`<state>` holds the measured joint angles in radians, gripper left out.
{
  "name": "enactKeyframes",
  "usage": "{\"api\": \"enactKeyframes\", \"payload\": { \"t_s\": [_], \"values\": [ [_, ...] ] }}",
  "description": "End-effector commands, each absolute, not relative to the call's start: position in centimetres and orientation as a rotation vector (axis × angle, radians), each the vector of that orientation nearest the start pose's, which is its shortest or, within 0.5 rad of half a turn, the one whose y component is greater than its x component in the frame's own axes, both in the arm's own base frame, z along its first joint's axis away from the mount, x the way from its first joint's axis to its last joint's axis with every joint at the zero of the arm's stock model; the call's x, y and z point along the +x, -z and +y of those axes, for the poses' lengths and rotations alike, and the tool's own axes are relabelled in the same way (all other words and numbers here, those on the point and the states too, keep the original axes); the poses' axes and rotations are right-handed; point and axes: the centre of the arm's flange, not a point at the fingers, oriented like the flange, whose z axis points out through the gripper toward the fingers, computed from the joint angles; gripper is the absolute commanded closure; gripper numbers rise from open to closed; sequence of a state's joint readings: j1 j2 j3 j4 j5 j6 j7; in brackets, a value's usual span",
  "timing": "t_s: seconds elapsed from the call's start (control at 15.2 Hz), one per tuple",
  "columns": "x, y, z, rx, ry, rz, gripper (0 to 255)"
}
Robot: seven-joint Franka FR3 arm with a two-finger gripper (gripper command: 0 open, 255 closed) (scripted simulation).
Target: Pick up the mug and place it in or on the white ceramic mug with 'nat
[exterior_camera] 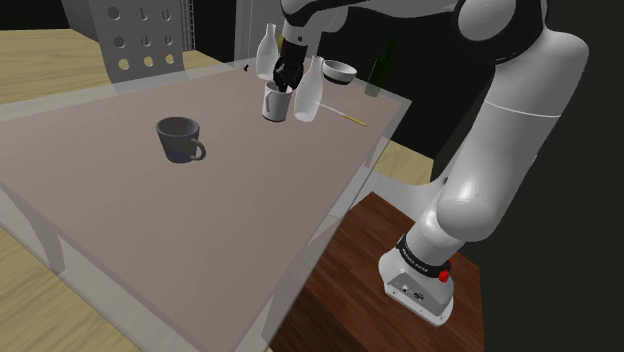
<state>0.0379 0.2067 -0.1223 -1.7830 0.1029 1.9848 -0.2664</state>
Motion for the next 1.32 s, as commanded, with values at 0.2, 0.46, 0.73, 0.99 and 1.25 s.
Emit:
{"api": "enactKeyframes", "payload": {
  "t_s": [0.2,0.46,0.73,0.99,1.25],
  "values": [
    [61.6,-46.4,-4.2,-3.065,0.014,-0.220,255],
    [61.6,-48.5,-4.2,-3.065,0.014,-0.220,255],
    [61.6,-50.6,-4.2,-3.065,0.014,-0.220,255],
    [61.7,-52.0,-2.9,-3.065,0.014,-0.220,255],
    [62.1,-52.4,2.4,-3.065,0.014,-0.220,255]
  ]
}}
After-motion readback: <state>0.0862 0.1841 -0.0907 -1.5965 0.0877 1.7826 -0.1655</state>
